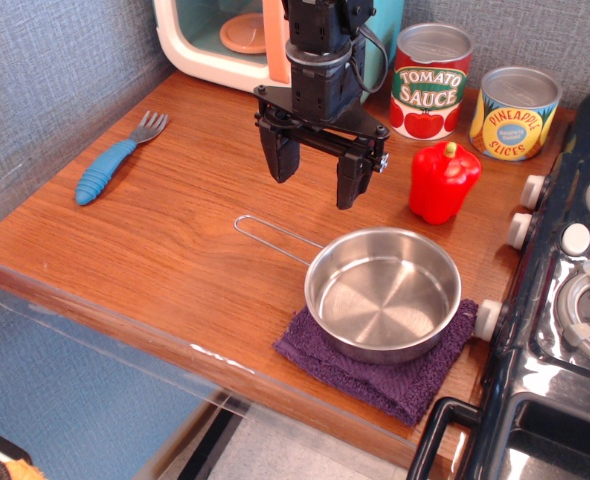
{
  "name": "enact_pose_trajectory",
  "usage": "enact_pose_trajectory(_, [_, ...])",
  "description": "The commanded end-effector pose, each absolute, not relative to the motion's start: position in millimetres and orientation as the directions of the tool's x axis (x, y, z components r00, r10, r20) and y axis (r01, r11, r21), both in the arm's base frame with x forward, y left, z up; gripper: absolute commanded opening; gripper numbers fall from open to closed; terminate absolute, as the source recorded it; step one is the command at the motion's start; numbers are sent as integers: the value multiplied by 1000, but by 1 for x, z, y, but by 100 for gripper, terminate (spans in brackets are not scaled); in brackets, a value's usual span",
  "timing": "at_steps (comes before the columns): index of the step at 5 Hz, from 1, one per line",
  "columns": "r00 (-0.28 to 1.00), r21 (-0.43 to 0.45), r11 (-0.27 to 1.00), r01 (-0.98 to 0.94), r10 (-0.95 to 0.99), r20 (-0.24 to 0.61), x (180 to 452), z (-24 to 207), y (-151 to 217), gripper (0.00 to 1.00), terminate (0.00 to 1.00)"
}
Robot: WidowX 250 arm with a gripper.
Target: Move pot to the right of the blue fork.
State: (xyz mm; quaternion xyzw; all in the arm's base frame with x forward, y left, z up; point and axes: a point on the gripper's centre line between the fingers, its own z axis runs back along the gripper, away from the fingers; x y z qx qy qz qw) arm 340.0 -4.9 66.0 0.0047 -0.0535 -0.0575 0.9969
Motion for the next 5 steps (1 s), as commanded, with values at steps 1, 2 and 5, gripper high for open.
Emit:
enact_pose_trajectory(1, [988, 16, 993, 114, -115, 106, 340, 66, -5, 100, 0])
enact_pose_trajectory(2, [974, 58, 979, 193, -198, 111, 330, 73, -18, 100, 0])
enact_pose_trajectory(5, [922, 112, 931, 347, -361, 140, 307, 80, -45, 100, 0])
